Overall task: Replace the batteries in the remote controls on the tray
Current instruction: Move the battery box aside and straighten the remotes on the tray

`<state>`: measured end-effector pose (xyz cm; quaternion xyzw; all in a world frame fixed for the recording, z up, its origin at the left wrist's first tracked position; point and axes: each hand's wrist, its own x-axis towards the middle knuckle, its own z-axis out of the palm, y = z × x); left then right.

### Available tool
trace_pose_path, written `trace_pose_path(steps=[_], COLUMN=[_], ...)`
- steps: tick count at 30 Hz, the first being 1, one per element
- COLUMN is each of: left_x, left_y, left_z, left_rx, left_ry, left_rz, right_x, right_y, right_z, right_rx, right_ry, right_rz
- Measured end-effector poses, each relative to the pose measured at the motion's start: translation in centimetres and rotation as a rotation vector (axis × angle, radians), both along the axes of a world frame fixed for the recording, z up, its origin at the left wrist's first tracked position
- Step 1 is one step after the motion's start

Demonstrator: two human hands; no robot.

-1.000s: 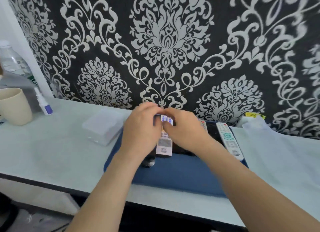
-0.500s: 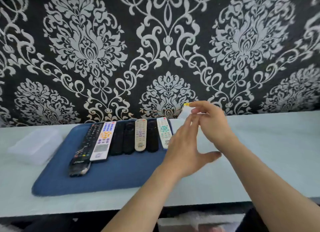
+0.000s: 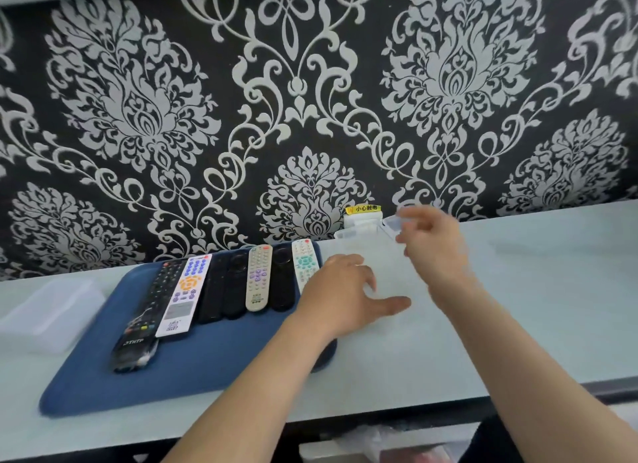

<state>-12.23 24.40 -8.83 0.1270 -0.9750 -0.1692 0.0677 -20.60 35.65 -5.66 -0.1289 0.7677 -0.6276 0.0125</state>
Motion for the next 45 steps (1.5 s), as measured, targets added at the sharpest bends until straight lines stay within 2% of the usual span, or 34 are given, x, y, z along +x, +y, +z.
trace_pose_path(steps=[2,3,4,6,7,8,12,14,17,20,24,27,30,33,39,42,45], left_x=[0.2,0.3,0.3,0.6,0.8,0.9,0.8,0.6,0.3,0.3,0.8,1.4,1.6,1.4,2.0,2.8,3.1], left_y=[-0.4,-0.6,-0.8,-1.2,-1.3,-1.5,-1.9,-2.1,-2.4,-2.6,-3.0,-3.0,-2.9,-3.3,-4.0,-4.0,-3.9], left_z=[0.3,0.4,0.4,0.5,0.5,0.4,0.3,0.1,-0.1,-0.3,-0.5,-0.7,-1.2,-0.9,0.4,0.3,-0.3], left_rx=[0.041,0.045,0.045,0.048,0.055,0.073,0.305,0.431,0.521,0.553,0.459,0.257,0.092,0.012,0.057,0.024,0.001], left_ry=[-0.019,-0.038,-0.051,-0.057,-0.052,-0.039,0.052,0.065,0.109,0.133,0.149,0.094,0.046,0.052,0.017,0.055,0.132], left_rz=[0.015,0.014,0.012,0.012,0.012,0.011,0.025,0.035,0.058,0.071,0.065,0.013,-0.041,-0.037,-0.016,0.004,0.026], right_x=[-0.8,-1.4,-2.2,-3.2,-3.5,-3.6,-2.4,-1.1,1.1,2.6,3.3,3.1,3.3,3.4,3.1,4.1,3.9], right_y=[1.1,1.8,2.4,3.4,3.7,3.8,3.4,2.3,0.4,-0.9,-2.0,-2.4,-2.6,-2.6,-3.0,-3.2,-3.5], right_z=[0.6,0.5,0.1,-0.8,-1.3,-1.8,-1.5,-0.5,0.0,-0.3,-2.4,-3.8,-4.1,-4.2,-4.1,-4.7,-5.2], right_rx=[0.264,0.438,0.62,0.822,0.813,0.762,0.531,0.459,0.554,0.589,0.797,0.965,1.025,1.004,0.867,0.785,0.791], right_ry=[0.317,0.386,0.36,0.114,0.016,0.0,0.346,0.439,0.524,0.518,0.563,0.495,0.493,0.494,0.418,0.449,0.429], right_rz=[-0.157,-0.224,-0.247,-0.157,-0.096,-0.07,-0.199,-0.162,0.046,0.244,0.355,0.393,0.442,0.417,0.381,0.316,0.303])
